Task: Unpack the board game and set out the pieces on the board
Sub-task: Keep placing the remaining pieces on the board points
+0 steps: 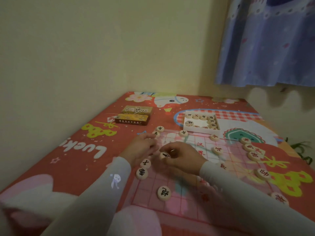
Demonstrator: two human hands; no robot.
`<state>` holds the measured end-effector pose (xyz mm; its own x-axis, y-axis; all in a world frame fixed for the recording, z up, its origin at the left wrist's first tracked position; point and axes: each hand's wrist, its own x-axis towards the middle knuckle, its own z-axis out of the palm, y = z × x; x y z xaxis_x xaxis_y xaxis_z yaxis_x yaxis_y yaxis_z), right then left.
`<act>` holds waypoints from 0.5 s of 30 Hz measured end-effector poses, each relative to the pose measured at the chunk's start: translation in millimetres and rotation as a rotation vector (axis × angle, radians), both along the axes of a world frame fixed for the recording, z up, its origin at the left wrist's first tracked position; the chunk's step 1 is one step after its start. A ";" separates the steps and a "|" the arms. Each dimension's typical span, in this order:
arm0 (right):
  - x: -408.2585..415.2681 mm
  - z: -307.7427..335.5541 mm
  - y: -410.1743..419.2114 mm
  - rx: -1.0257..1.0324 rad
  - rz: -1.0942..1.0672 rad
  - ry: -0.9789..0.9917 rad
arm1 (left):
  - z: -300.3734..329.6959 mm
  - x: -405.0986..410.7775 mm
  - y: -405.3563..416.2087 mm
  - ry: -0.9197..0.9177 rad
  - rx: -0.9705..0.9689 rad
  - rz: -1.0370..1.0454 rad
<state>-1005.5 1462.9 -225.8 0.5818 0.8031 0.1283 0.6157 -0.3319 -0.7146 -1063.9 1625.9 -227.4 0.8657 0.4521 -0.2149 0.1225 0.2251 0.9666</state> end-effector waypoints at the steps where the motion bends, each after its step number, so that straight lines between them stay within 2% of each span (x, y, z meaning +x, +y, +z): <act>1: -11.9 -0.5 2.1 -0.005 0.051 -0.013 | 0.0 -8.4 2.9 0.001 -0.005 0.017; 7: -52.8 -18.1 15.6 -0.047 0.186 -0.148 | -4.6 -47.2 11.4 0.072 0.223 0.084; 15: -82.7 -31.7 31.1 -0.013 0.193 -0.362 | -10.8 -93.7 16.2 0.066 0.338 0.140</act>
<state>-1088.2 1494.0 -257.5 0.3397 0.8958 0.2865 0.8787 -0.1936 -0.4364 -1157.6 1642.1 -238.3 0.7795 0.6204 -0.0865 0.1774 -0.0862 0.9804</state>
